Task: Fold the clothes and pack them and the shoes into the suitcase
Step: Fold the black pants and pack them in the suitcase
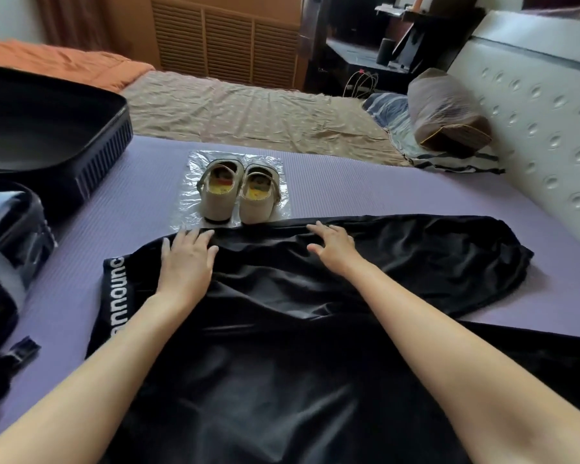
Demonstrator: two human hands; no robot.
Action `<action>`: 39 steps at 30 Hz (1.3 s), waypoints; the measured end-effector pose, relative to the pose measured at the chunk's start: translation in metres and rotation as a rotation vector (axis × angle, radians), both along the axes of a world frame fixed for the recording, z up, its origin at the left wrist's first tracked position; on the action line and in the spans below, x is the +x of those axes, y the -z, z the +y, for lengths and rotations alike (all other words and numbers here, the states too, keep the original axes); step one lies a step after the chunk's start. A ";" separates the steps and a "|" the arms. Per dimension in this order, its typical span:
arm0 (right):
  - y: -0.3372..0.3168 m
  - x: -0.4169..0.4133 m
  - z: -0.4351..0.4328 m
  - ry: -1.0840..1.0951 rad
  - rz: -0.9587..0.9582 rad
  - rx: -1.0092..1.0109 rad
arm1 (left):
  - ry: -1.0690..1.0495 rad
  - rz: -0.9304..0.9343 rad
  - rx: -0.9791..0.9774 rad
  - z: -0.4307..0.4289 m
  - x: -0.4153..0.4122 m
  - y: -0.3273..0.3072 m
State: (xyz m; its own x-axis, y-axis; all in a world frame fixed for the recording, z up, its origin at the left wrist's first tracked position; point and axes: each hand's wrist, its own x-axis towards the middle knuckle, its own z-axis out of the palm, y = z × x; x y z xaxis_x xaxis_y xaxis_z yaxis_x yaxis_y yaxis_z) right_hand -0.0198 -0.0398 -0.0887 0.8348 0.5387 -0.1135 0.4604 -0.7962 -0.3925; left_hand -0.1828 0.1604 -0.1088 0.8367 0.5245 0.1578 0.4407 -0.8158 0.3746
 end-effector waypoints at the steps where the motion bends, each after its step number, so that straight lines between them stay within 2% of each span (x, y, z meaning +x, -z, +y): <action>1: 0.002 0.005 0.008 -0.006 -0.001 -0.004 | -0.020 0.009 0.011 0.012 0.007 -0.001; 7: 0.013 0.039 0.039 0.047 -0.071 -0.025 | -0.122 0.095 -0.079 0.058 0.016 0.002; 9: 0.016 0.047 0.044 0.039 -0.140 -0.077 | -0.122 0.069 -0.072 0.065 0.010 0.004; 13: 0.016 0.052 0.047 0.051 -0.304 -0.137 | -0.188 -0.128 -0.083 0.064 0.002 -0.001; 15: 0.009 0.051 0.049 0.061 -0.462 -0.034 | -0.235 -0.273 -0.027 0.061 0.001 -0.005; 17: -0.003 0.046 0.050 0.088 -0.555 0.162 | -0.280 -0.369 0.016 0.062 0.000 -0.010; 19: -0.012 0.040 0.048 0.084 -0.499 0.291 | -0.270 -0.403 0.021 0.065 -0.003 -0.012; 25: -0.023 0.036 0.018 -0.015 -0.341 0.395 | -0.166 -0.450 -0.101 0.063 -0.022 -0.022; 30: -0.048 0.010 -0.034 -0.118 -0.401 0.406 | -0.062 -0.487 -0.278 0.045 -0.053 -0.050; 34: -0.065 -0.040 -0.085 -0.171 -0.465 0.441 | 0.083 -0.535 -0.284 0.020 -0.099 -0.070; 39: -0.056 -0.128 -0.149 -0.298 -0.474 0.430 | 0.264 -0.418 -0.256 0.001 -0.164 -0.056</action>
State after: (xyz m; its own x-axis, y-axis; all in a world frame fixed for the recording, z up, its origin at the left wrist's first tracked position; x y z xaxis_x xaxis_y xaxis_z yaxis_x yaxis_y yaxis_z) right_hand -0.1483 -0.1884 -0.0328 0.5515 0.6678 0.4999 0.8340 -0.4285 -0.3476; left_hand -0.3464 0.1611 -0.0526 0.8386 0.3709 0.3991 0.0054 -0.7381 0.6747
